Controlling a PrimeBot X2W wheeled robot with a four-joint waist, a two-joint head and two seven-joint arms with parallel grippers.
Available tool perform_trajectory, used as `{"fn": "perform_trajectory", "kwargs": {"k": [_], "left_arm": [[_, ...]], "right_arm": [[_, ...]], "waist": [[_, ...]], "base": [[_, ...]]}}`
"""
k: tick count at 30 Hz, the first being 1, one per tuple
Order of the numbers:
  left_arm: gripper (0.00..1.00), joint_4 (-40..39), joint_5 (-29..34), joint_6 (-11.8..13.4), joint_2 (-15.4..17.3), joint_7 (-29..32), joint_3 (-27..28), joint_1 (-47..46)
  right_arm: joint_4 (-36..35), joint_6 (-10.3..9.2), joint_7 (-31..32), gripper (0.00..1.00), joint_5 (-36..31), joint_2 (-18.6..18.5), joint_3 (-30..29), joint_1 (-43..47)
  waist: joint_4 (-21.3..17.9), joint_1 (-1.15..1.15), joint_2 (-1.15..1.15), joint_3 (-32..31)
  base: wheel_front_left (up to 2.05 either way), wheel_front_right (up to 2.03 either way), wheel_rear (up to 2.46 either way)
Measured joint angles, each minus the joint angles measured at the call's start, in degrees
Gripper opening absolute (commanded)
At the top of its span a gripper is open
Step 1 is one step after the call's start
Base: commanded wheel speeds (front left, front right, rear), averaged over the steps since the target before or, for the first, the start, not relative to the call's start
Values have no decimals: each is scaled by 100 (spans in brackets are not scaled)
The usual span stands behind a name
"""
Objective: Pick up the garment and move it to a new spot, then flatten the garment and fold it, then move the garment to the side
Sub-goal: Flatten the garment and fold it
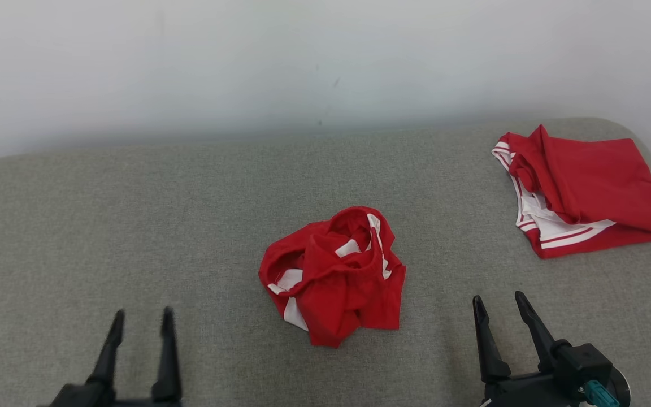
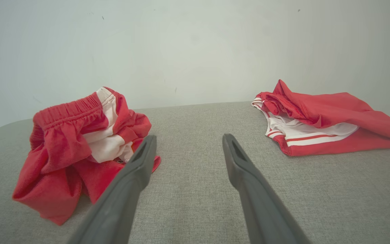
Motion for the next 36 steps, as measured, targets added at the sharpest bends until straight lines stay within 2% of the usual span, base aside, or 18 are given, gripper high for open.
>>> {"fn": "perform_trajectory", "kwargs": {"k": [10,19,27,34,35,36], "left_arm": [[100,240,-96,-10,118,0,-1296,-1171],[100,1091,-664,-10,482,25,-2999,-2207],[100,1641,-1040,-11,691,225,-3853,-2766],[100,2256,-1143,11,804,563,-3987,-3047],[94,2331,-1144,10,805,609,-4000,-3053],[46,2427,-1147,12,803,678,-4003,-3055]], "right_arm": [[2,0,0,100,94,0,93,-115],[33,0,1,100,285,-1,188,-215],[40,0,0,100,331,-1,186,-218],[36,0,0,100,328,-1,168,-219],[34,0,0,100,327,-1,165,-219],[31,0,0,100,327,-1,163,-219]], "waist": [[-200,0,0,130],[-637,0,0,267],[-1003,0,0,342],[-1138,0,0,348],[-1143,0,1,342],[-1145,0,0,337]], "base": [[0,0,0],[0,0,0],[0,0,0],[0,0,0],[0,0,0],[0,0,0]]}}
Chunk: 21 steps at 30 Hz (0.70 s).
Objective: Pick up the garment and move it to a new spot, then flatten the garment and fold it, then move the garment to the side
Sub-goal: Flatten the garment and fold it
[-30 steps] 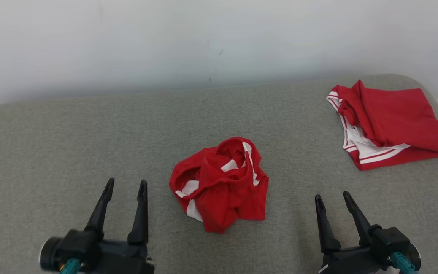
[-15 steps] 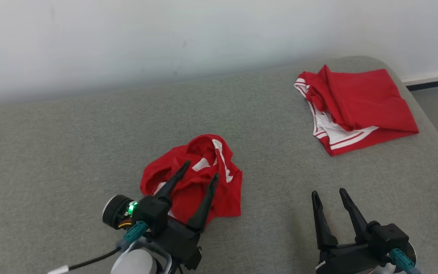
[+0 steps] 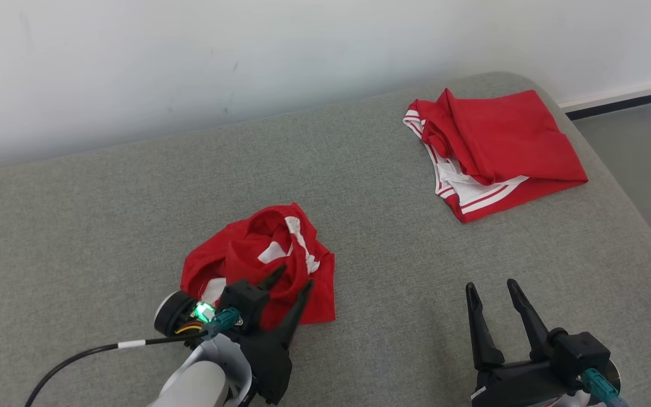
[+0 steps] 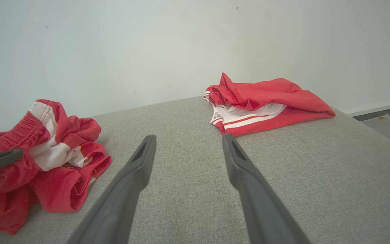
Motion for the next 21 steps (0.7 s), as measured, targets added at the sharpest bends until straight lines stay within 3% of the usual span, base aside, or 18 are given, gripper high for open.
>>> {"fn": "perform_trajectory", "kwargs": {"k": [1,2,10,21], "left_arm": [[29,88,3,0,9,83,-44,-9],[0,140,4,-1,7,108,-81,-10],[0,178,-49,-10,-43,197,-412,-196],[0,-367,-676,-22,-624,15,-942,-1767]], "right_arm": [[-3,0,0,100,-1,0,0,0],[-4,0,0,100,-1,0,-2,1],[-13,0,0,100,-9,0,-44,2],[47,0,0,100,16,1,-8,-2]], "waist": [[1,-1,0,-6],[5,-1,0,-9],[73,0,0,-46],[168,-1,0,-164]], "base": [[0,0,0],[0,0,0],[0,0,0],[0,0,0]]}}
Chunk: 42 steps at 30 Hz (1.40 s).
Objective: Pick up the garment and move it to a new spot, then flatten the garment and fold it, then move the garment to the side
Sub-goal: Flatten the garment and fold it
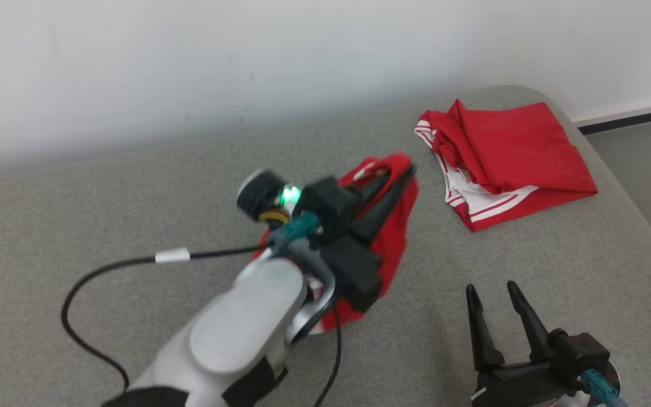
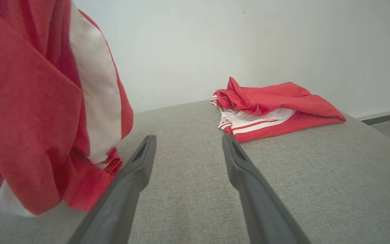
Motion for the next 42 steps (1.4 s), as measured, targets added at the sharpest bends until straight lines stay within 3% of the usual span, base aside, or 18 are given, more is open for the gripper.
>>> {"fn": "perform_trajectory", "kwargs": {"k": [7,13,17,18,22,28,32,42], "left_arm": [[0,-156,-244,0,-97,-302,138,-737],[0,-325,-307,48,76,-400,205,-556],[0,-533,-337,168,410,-447,170,109],[0,-1135,-575,475,1195,-494,63,1858],[0,-1241,-682,603,1517,-525,36,2596],[0,-1078,-1021,804,1574,-652,479,3259],[0,-921,-1006,784,1466,-677,832,3361],[0,-599,-516,383,1521,-692,1915,2853]], "right_arm": [[-3,0,0,100,9,-3,-152,103],[-22,0,1,100,-30,-2,-246,158],[-41,0,1,100,-41,0,-256,179],[-42,0,1,100,-75,0,-265,238],[-38,0,0,100,-82,-1,-265,240],[-7,0,1,100,-86,-1,-253,237],[29,0,0,100,-102,1,-207,237],[64,0,0,100,-153,-1,-148,202]], "waist": [[42,0,0,-87],[265,0,0,-121],[453,0,0,-131],[805,0,0,-118],[926,0,0,-103],[1036,0,0,-77],[1053,0,0,-85],[908,0,0,-120]], "base": [[0,0,0],[0,0,0],[0,0,0],[0,0,0],[0,0,0],[0,0,0],[0,0,0],[0,0,0]]}}
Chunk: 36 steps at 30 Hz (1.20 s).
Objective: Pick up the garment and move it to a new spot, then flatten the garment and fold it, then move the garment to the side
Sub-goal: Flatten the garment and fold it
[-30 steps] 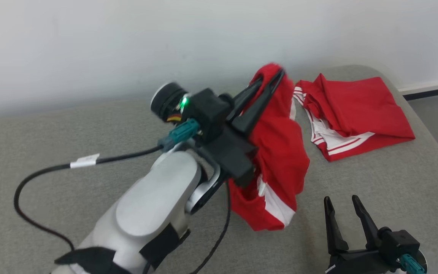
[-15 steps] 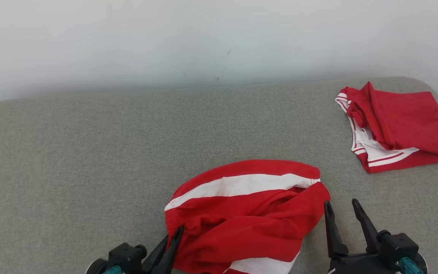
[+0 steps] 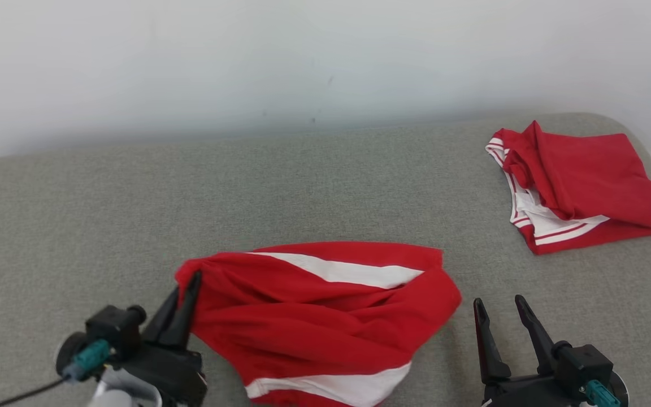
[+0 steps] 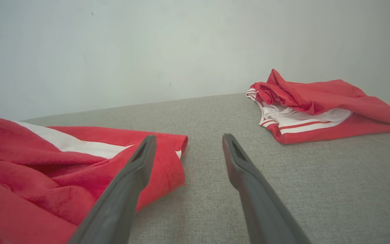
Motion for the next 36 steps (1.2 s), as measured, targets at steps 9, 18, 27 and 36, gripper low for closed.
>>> {"fn": "perform_trajectory", "kwargs": {"k": [9,18,27,36], "left_arm": [[0,1026,143,-328,179,-1,200,-719],[100,1390,186,-374,97,-1,449,-784],[100,575,359,-382,-210,-1,866,203],[100,36,511,-164,-486,-1,1116,1011]], "right_arm": [[31,0,0,100,-14,1,11,-93],[45,0,0,100,-12,0,-71,-76],[49,0,1,100,78,1,-93,44],[78,0,0,100,87,1,-60,62]], "waist": [[-272,0,0,101],[-287,1,0,94],[-45,1,0,-6],[200,0,0,-82]], "base": [[0,0,0],[0,0,0],[0,0,0],[0,0,0]]}}
